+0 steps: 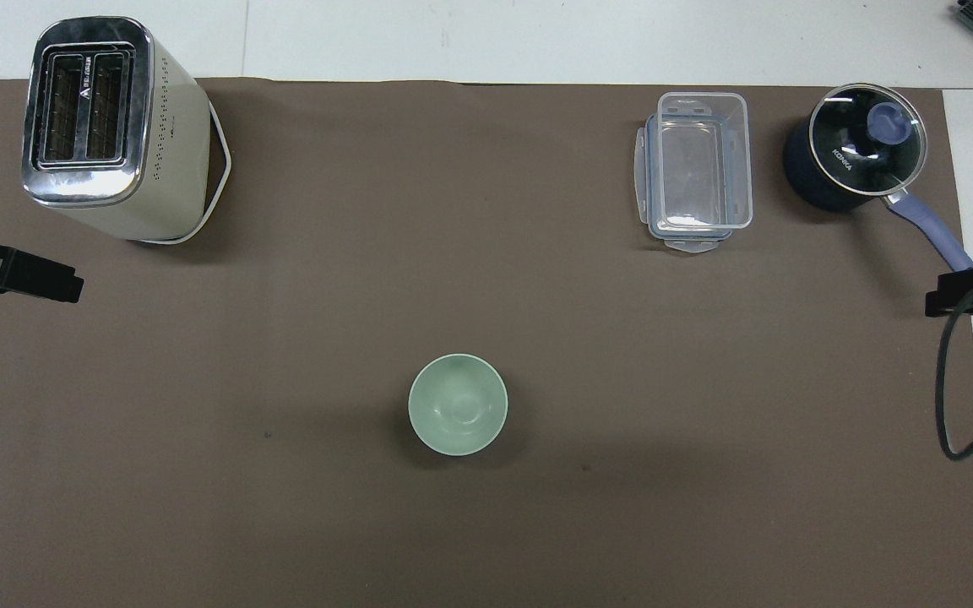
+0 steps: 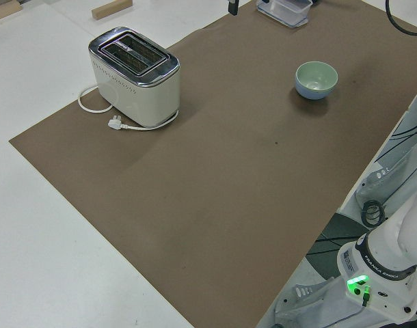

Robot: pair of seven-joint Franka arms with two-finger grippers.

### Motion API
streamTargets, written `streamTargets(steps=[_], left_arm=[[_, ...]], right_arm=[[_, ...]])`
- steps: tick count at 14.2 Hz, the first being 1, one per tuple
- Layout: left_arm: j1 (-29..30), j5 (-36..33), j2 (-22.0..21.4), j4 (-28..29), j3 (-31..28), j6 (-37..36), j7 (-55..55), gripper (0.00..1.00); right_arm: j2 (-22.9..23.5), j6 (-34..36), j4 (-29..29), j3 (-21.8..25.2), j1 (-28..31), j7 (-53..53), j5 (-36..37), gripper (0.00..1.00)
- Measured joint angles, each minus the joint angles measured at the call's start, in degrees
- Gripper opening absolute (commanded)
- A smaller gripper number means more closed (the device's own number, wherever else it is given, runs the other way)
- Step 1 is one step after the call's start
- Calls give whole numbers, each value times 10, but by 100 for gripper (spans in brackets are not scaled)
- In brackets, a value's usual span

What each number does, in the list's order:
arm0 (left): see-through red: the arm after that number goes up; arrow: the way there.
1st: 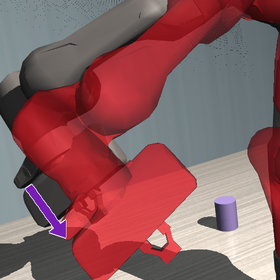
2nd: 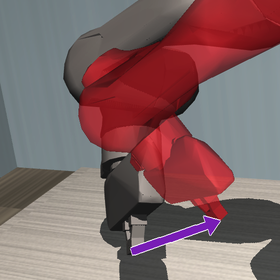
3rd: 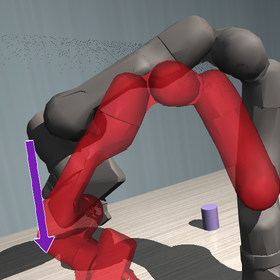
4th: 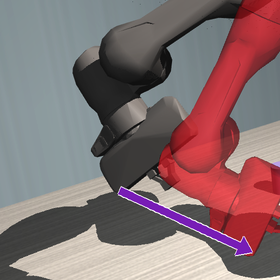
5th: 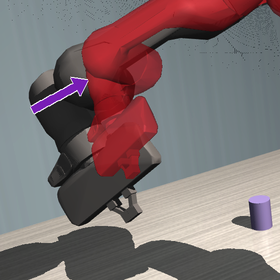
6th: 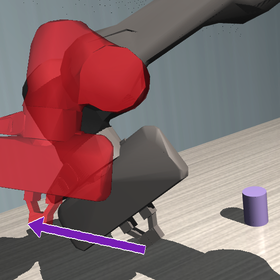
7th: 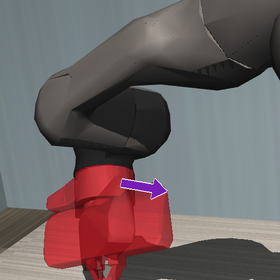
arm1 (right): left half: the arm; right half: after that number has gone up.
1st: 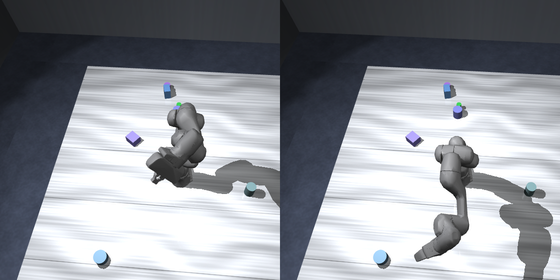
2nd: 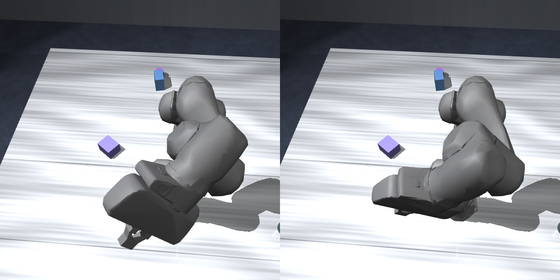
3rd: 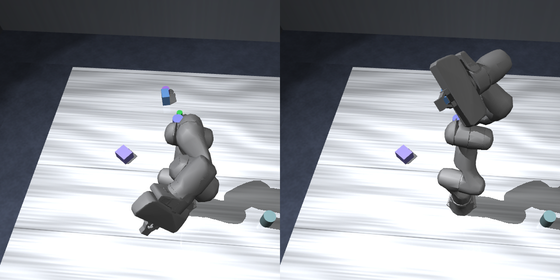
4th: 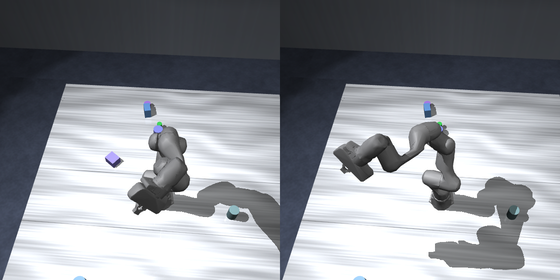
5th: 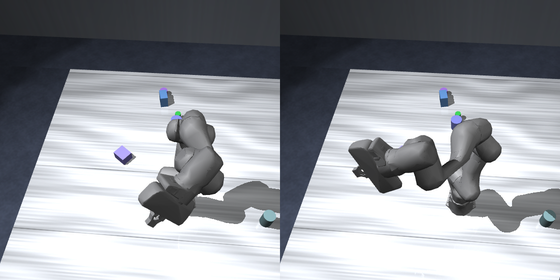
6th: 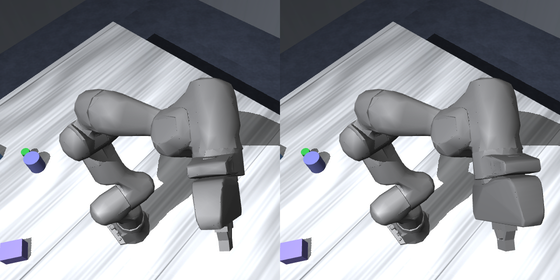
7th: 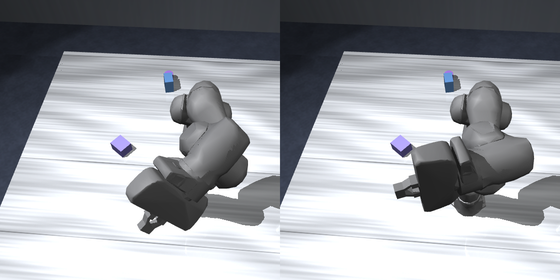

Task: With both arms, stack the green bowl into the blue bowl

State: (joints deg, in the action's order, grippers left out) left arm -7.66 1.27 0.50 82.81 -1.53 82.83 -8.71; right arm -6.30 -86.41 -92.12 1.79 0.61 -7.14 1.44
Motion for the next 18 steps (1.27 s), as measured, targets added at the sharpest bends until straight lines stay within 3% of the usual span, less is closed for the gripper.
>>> streamTargets(steps=[11,18], left_arm=[[0,0,0,1,0,-1,0,100],[0,0,0,6,0,-1,0,100]], right_arm=[[0,60,8,2,-11,0,0,100],[0,43,11,4,-10,0,1,100]])
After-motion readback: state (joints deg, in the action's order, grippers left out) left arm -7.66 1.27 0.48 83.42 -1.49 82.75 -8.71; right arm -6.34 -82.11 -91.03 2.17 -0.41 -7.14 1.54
